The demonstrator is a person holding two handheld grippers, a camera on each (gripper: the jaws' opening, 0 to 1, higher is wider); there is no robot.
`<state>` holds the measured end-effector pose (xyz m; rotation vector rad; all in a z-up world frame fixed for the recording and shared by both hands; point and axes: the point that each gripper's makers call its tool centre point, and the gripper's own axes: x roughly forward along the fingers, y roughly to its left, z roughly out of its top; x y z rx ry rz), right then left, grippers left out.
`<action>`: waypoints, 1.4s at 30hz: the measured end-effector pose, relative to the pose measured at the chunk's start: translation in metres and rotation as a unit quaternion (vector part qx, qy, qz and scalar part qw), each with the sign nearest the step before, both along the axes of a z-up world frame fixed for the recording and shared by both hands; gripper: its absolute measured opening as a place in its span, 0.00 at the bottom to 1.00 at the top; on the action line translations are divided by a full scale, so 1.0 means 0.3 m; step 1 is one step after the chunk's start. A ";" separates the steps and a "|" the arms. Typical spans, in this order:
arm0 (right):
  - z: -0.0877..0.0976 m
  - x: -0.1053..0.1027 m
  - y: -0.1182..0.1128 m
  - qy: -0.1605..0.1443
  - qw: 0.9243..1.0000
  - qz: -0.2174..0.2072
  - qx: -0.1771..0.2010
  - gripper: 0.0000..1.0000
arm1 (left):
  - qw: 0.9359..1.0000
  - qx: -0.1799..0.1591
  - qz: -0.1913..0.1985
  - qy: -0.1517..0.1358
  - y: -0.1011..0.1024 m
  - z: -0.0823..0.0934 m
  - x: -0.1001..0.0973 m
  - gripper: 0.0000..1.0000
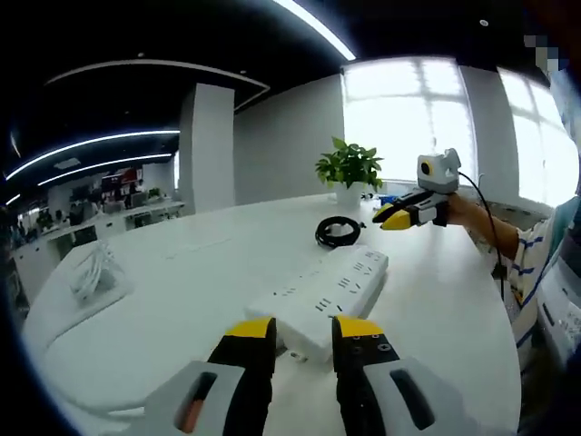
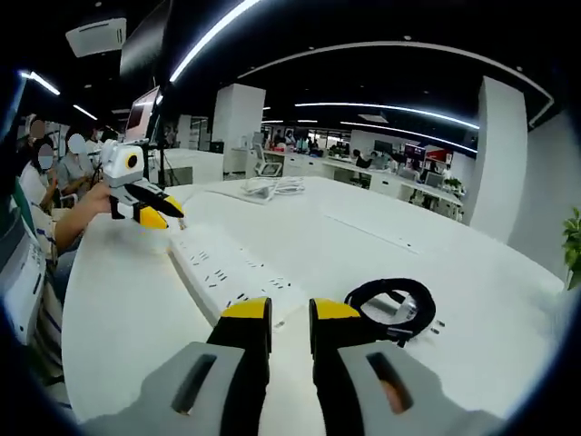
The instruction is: Straighten the power strip on the desk, plug the charger into it
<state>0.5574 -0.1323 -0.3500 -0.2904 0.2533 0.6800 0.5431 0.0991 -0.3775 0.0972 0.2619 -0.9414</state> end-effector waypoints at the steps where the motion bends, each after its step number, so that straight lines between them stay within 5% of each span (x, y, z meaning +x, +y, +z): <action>1: 0.007 0.010 -0.008 -0.003 1.000 -0.003 0.000 0.16 | 1.000 -0.002 0.001 -0.008 -0.004 0.012 0.005 0.24; 11: 0.024 0.140 -0.160 -0.030 0.996 -0.078 -0.038 0.16 | 0.996 -0.068 -0.001 -0.063 -0.054 0.119 0.013 0.24; 18: -0.004 0.143 -0.249 -0.027 0.993 -0.113 -0.031 0.16 | 0.995 -0.071 -0.002 -0.066 -0.054 0.111 0.014 0.24; 26: -0.053 0.147 -0.313 0.018 0.984 -0.162 0.067 0.17 | 0.996 -0.066 -0.003 -0.061 -0.056 0.102 0.018 0.24; 29: -0.070 0.147 -0.319 0.047 0.974 -0.180 0.129 0.17 | 0.996 -0.063 -0.004 -0.062 -0.057 0.100 0.018 0.24; 33: -0.095 0.161 -0.332 0.073 0.965 -0.192 0.166 0.18 | 0.997 -0.052 -0.002 -0.057 -0.063 0.083 0.022 0.24; 37: -0.103 0.181 -0.328 0.121 0.941 -0.184 0.256 0.22 | 0.997 -0.046 -0.010 -0.056 -0.074 0.079 0.015 0.24; 42: -0.129 0.201 -0.334 0.135 0.938 -0.185 0.262 0.22 | 0.997 -0.047 -0.013 -0.057 -0.080 0.084 0.012 0.24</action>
